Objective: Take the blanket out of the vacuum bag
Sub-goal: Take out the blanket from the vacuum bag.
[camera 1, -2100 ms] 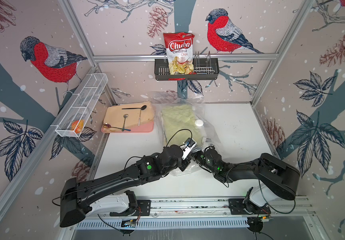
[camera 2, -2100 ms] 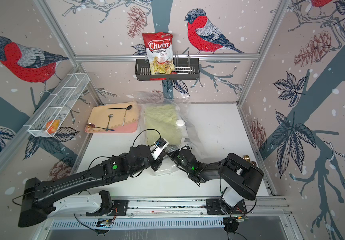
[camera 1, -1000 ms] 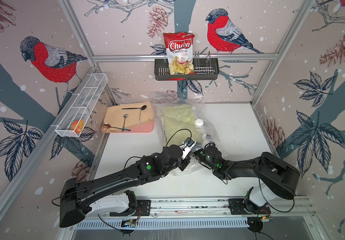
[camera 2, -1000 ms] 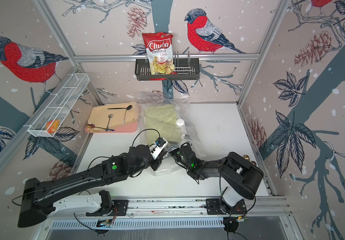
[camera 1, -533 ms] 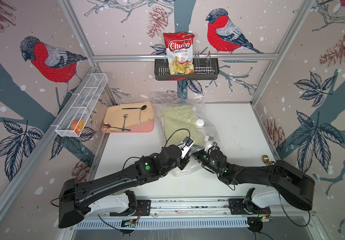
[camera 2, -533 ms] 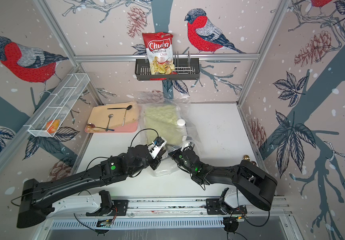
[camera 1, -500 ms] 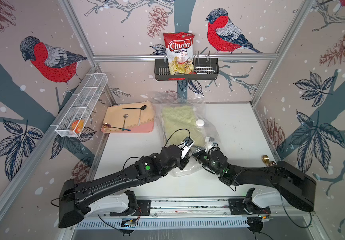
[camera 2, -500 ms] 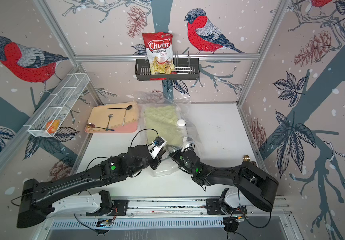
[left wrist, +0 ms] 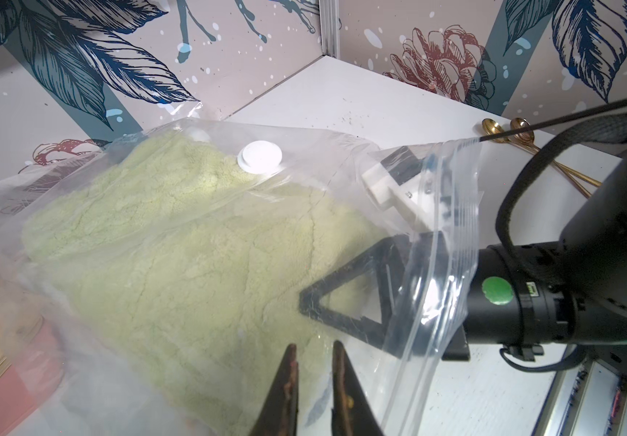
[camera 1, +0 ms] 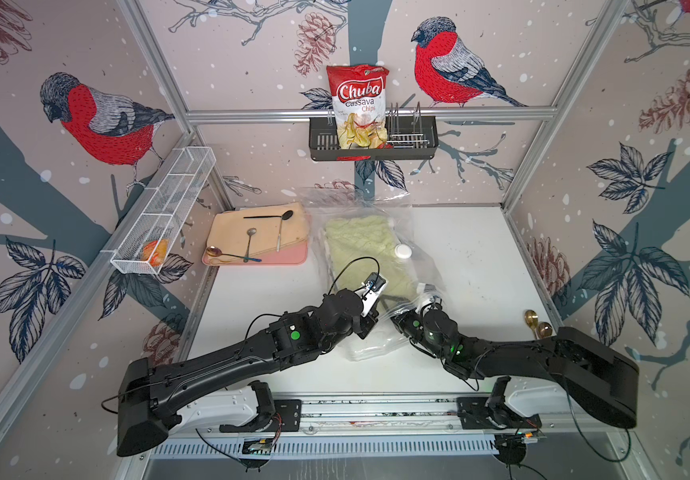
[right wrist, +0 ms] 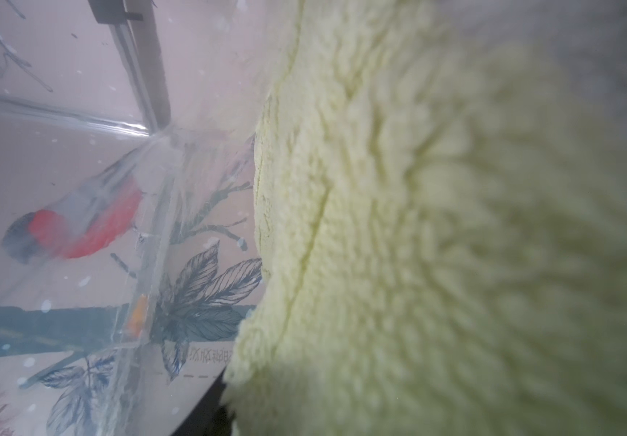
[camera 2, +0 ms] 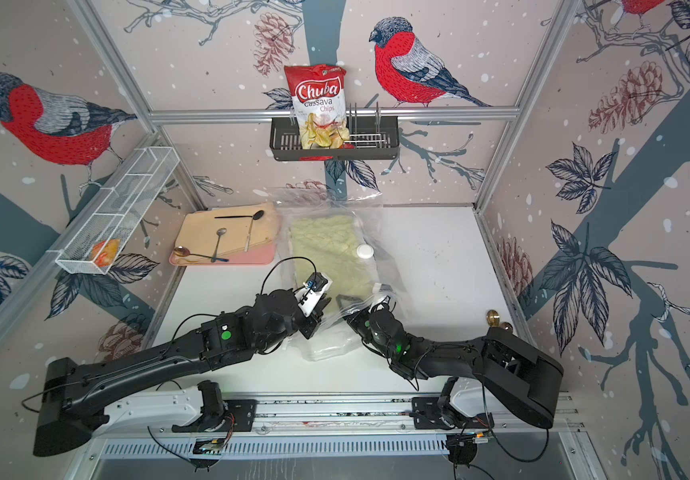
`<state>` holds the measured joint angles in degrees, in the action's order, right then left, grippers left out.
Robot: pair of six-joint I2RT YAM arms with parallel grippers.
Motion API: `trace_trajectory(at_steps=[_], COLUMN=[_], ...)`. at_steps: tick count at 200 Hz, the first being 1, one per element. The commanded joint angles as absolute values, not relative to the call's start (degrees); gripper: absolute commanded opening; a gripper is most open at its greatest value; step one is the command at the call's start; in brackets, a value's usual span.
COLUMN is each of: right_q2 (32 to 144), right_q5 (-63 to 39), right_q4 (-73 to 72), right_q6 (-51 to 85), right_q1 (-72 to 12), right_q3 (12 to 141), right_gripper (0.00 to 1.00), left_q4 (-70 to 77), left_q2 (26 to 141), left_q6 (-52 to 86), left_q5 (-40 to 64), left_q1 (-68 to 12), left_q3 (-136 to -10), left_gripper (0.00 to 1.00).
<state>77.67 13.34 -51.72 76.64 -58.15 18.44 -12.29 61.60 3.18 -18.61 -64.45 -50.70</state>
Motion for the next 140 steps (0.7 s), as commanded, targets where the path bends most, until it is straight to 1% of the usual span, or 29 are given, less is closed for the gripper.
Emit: trace_trajectory(at_steps=[1,18,28,35,41,56,63,75,84,97,113,140], right_q2=[79.93,82.27,83.27,83.78,83.92,83.78,83.55,83.02,82.65,82.01,81.86,82.09], right_q5=[13.5,12.97,12.41,12.33,12.26,12.13,12.18,12.36,12.35,12.56,12.49,11.78], right_q4=[-57.15,-59.23,-60.44,-61.29,-61.47,-60.84,-60.21,-59.41,-59.33,-58.46,-58.21,-58.45], right_q6=[76.42,76.9,77.38,77.5,77.59,77.35,77.34,77.33,77.21,77.15,77.08,77.08], right_q1=[-57.7,-57.39,-57.04,-57.04,-57.03,-57.01,-57.02,-56.88,-56.7,-56.49,-56.4,-56.24], right_q3=[20.03,20.67,20.74,20.66,20.65,20.78,20.86,20.76,20.49,20.38,20.34,20.46], right_gripper=[0.62,0.63,0.61,0.57,0.52,0.3,0.22,0.12,0.07,0.04,0.0,0.0], left_q4=[-10.17,-10.82,-11.83,-12.7,-13.3,-14.95,-15.79,-17.56,-19.84,-23.32,-27.88,-31.5], left_q2=[61.61,61.61,61.8,62.0,62.05,61.92,61.64,61.1,60.84,60.71,61.56,65.03], left_q6=[3.39,3.19,3.08,2.96,2.7,2.12,1.94,1.82,2.06,1.81,1.07,0.28], left_q5=[-18.46,-17.09,-16.26,-15.81,-15.52,-15.46,-15.3,-15.41,-16.51,-20.04,-23.54,-24.92], left_q1=[-64.47,-64.43,-64.45,-64.42,-64.49,-64.49,-64.48,-64.59,-65.34,-68.49,-73.84,-75.08], left_q3=[-50.92,-51.24,-51.88,-52.39,-52.62,-53.43,-53.8,-54.86,-56.15,-56.86,-58.53,-57.48], left_gripper=[0.17,0.18,0.24,0.28,0.31,0.42,0.48,0.58,0.62,0.69,0.73,0.74])
